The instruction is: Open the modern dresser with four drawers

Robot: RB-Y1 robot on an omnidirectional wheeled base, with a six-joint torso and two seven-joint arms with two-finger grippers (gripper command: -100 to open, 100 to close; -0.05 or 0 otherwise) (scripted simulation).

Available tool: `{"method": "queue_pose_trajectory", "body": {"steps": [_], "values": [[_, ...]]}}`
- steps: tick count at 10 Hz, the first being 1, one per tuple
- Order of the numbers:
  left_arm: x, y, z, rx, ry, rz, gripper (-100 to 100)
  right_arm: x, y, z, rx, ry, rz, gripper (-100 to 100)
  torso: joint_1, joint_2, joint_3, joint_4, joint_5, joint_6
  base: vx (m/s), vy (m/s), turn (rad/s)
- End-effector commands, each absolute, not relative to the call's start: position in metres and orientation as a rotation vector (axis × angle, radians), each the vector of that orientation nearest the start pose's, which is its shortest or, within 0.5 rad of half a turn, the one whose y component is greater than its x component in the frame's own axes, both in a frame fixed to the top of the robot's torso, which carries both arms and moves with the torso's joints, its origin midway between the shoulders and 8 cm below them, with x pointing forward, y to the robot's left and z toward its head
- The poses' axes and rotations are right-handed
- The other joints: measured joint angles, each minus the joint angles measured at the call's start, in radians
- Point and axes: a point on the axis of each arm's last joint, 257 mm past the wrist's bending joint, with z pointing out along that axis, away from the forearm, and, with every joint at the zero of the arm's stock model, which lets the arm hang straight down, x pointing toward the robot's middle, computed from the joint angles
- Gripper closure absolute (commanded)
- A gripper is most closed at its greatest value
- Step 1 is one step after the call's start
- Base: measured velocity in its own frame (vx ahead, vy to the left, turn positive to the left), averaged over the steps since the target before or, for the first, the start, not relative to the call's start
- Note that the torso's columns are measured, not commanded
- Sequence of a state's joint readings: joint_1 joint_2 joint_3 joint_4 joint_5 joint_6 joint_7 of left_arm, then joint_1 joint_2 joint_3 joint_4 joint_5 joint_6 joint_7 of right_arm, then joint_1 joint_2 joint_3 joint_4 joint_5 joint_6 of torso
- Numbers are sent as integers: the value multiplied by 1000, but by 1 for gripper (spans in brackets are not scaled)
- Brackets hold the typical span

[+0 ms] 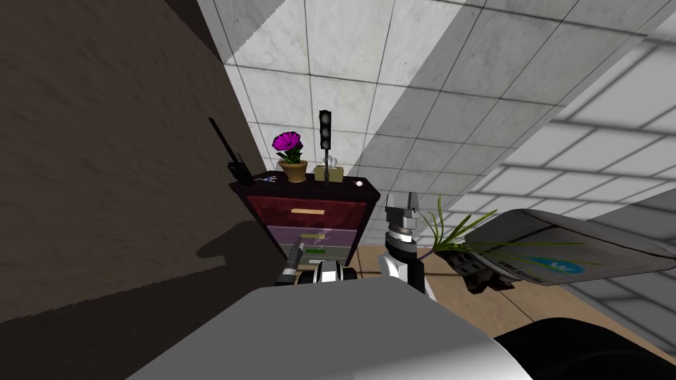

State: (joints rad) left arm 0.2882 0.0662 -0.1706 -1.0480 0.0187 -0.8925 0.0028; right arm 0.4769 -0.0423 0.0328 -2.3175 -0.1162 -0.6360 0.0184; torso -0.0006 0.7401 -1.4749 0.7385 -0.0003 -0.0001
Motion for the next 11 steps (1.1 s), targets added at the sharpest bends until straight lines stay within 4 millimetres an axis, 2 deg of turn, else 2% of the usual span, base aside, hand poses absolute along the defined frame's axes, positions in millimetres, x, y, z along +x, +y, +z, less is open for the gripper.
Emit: {"method": "queue_pose_trajectory", "body": {"steps": [1, 2, 3, 4, 5, 9, 11], "values": [[380, 206, -369, -1099, 1199, -1295, -100, 311, -273, 70, 545, 440, 1438, 0, 0, -1, 0, 0, 0, 0, 49, -7, -4], [377, 207, -371, -1098, 1198, -1296, -100, 311, -273, 70, 545, 440, 1438, 0, 0, -2, -1, -1, 0, 0, 22, -4, -1], [367, 207, -375, -1099, 1200, -1295, 100, 311, -273, 70, 545, 440, 1438, 0, 0, -1, -1, 0, 0, 0, -25, 2, 2], [373, 207, -374, -1101, 1201, -1294, 100, 311, -273, 70, 545, 440, 1438, 0, 1, 1, 1, 0, 0, 0, -24, 3, 17], [374, 217, -370, -1066, 1215, -1285, -100, 311, -273, 70, 545, 440, 1438, 0, 3, -5, -1, -3, 2, 2, -22, -11, 0], [391, 221, -365, -1056, 1241, -1274, -100, 311, -273, 70, 545, 440, 1438, 0, -1, -1, 0, 0, 0, 0, -55, -29, 11], [398, 209, -365, -1090, 1230, -1286, -100, 311, -273, 70, 545, 440, 1438, 0, 1, -2, -1, 0, 0, 0, -55, -26, 7]]}}
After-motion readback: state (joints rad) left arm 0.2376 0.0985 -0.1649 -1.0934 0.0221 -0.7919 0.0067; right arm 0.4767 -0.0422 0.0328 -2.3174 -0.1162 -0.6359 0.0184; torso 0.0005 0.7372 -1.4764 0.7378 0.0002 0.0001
